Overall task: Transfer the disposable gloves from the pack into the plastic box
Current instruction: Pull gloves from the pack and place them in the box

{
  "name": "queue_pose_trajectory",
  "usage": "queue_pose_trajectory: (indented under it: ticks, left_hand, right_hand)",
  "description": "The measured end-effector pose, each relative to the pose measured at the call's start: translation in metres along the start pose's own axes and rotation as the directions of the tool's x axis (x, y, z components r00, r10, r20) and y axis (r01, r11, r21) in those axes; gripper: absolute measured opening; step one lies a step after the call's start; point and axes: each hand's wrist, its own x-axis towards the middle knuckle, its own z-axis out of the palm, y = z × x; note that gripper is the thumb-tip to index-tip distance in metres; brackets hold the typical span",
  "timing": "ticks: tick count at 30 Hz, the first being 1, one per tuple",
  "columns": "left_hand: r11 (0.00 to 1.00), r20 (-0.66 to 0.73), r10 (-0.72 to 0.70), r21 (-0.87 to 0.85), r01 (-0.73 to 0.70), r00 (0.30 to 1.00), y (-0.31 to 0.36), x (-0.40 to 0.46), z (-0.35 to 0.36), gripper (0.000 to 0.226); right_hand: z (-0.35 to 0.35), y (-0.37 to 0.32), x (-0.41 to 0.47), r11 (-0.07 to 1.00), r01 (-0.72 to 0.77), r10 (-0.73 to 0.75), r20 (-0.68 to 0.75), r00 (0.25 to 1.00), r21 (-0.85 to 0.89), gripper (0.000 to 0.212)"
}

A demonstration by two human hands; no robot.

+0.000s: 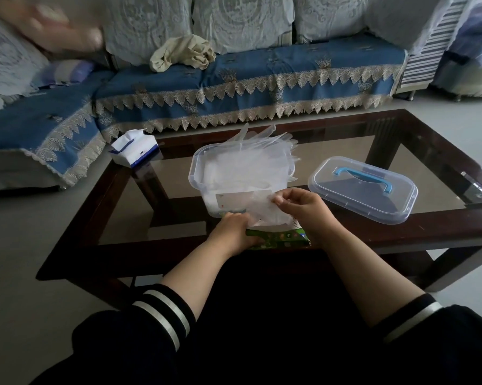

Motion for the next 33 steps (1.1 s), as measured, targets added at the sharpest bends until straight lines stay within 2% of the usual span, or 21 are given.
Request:
queue_pose_trajectory:
  ticks: [4,6,7,9,10,13,16,21,25,28,30,33]
  left_hand:
    - [0.972,-0.080,-0.061,0.223,0.077,0.995,-0.001,-0.006,0.001,0.064]
    - [0.977,-0.119,-0.026,0.206,0.051,0.993,-0.002,-0.009,0.000,0.062]
    - [0.988,-0.117,-0.015,0.149,0.033,0.993,-0.001,-0.011,-0.001,0.059]
    - [0.996,-0.084,-0.052,-0.072,0.046,0.995,0.001,-0.013,-0.004,0.051]
    - [0.979,-0.071,-0.078,-0.196,0.063,0.994,0.001,-0.013,-0.004,0.045]
    - [0.913,-0.100,-0.129,-0.400,0.078,0.987,0.003,-0.013,-0.005,0.029]
    - [0.885,-0.136,-0.145,-0.460,0.067,0.980,0.005,-0.012,-0.005,0.015]
    - [0.905,-0.078,-0.102,-0.422,0.059,0.992,0.008,-0.014,-0.003,0.029]
    - [0.925,-0.063,-0.086,-0.375,0.056,0.994,0.008,-0.013,-0.003,0.033]
    - [0.916,-0.045,-0.090,-0.397,0.065,0.995,0.014,-0.013,-0.005,0.035]
    - [0.925,-0.091,-0.099,-0.377,0.058,0.991,0.016,-0.014,-0.005,0.032]
    - [0.900,-0.169,-0.108,-0.434,0.025,0.980,0.019,-0.014,-0.004,0.036]
  right_hand:
    - [-0.002,0.007,0.005,0.981,-0.046,0.049,0.012,0.999,-0.188,0.012]
    - [-0.007,0.011,0.008,0.946,-0.062,0.076,0.032,0.997,-0.317,0.014]
    - [-0.010,0.011,0.007,0.921,-0.071,0.098,0.052,0.994,-0.383,0.025]
    - [-0.013,0.009,0.006,0.901,-0.096,0.147,0.089,0.985,-0.423,0.047]
    - [-0.013,0.008,0.006,0.901,-0.109,0.159,0.087,0.983,-0.421,0.050]
    - [-0.012,0.008,0.006,0.889,-0.114,0.146,0.040,0.988,-0.444,0.027]
    - [-0.011,0.011,0.008,0.931,-0.136,0.141,-0.009,0.990,-0.340,0.015]
    - [-0.015,0.004,0.006,0.972,-0.199,0.193,-0.053,0.980,-0.122,0.013]
    - [-0.018,0.002,0.006,0.970,-0.243,0.240,-0.084,0.967,-0.027,0.008]
    - [-0.017,0.002,0.005,0.974,-0.224,0.221,-0.090,0.971,-0.017,0.007]
    - [-0.018,0.002,0.005,0.982,-0.185,0.181,-0.091,0.979,-0.035,0.001]
    - [-0.016,0.000,0.001,0.993,-0.118,0.120,-0.055,0.991,0.030,0.008]
